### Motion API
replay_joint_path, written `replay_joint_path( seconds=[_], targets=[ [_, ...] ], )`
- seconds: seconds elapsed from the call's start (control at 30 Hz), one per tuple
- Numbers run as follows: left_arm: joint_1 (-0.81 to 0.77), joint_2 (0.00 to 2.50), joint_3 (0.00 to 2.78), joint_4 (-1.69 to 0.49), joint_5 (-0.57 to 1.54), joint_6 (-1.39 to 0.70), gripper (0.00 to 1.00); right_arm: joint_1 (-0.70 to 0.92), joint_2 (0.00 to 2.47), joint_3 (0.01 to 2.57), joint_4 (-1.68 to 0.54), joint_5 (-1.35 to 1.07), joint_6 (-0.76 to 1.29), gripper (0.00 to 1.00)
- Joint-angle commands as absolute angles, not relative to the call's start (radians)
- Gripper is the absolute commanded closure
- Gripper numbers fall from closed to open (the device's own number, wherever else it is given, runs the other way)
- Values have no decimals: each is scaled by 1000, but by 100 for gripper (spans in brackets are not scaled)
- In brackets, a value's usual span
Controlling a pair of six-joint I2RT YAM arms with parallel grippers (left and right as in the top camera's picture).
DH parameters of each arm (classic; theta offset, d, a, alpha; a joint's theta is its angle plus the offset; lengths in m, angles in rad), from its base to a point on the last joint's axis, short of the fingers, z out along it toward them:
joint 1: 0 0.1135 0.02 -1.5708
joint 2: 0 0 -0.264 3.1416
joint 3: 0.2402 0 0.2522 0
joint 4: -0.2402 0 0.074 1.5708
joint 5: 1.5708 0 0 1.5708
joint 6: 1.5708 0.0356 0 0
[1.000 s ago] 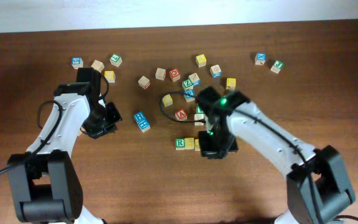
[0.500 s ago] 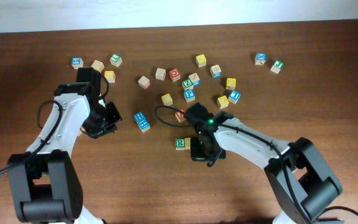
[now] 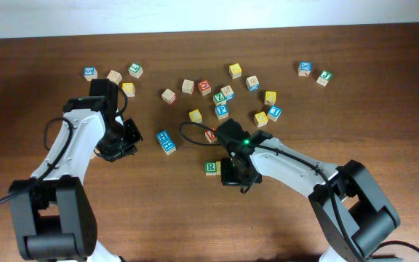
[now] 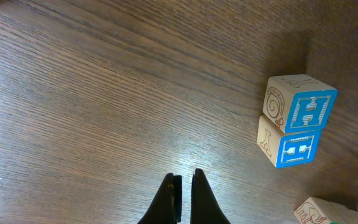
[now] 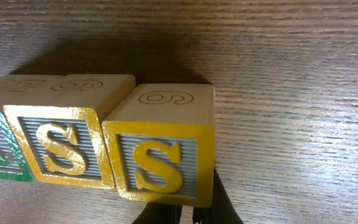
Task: Spell out RSS
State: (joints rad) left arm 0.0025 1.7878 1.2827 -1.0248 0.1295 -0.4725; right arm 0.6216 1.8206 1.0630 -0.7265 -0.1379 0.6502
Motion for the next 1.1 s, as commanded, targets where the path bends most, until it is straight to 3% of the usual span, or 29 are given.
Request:
replay_joint_path(
  seconds=[0.0, 0.57, 0.73, 0.93, 1.07],
  targets=[
    [5, 1769, 1292, -1023, 122, -484, 99, 628, 1841, 1055, -714, -111, 641, 96],
    [3, 1769, 1292, -1039, 126, -476, 100, 628, 1841, 1055, -696, -150, 645, 96],
    [-9, 1769, 1292, -1113, 141, -430, 100, 620, 1839, 1139, -868, -181, 627, 96],
    [-163, 1769, 1273, -1158, 153, -434, 100, 395, 1839, 1214, -999, -185, 430, 96],
    [-289, 1769, 1146, -956, 274, -449, 100, 307, 1839, 1210, -971, -255, 333, 96]
  ],
)
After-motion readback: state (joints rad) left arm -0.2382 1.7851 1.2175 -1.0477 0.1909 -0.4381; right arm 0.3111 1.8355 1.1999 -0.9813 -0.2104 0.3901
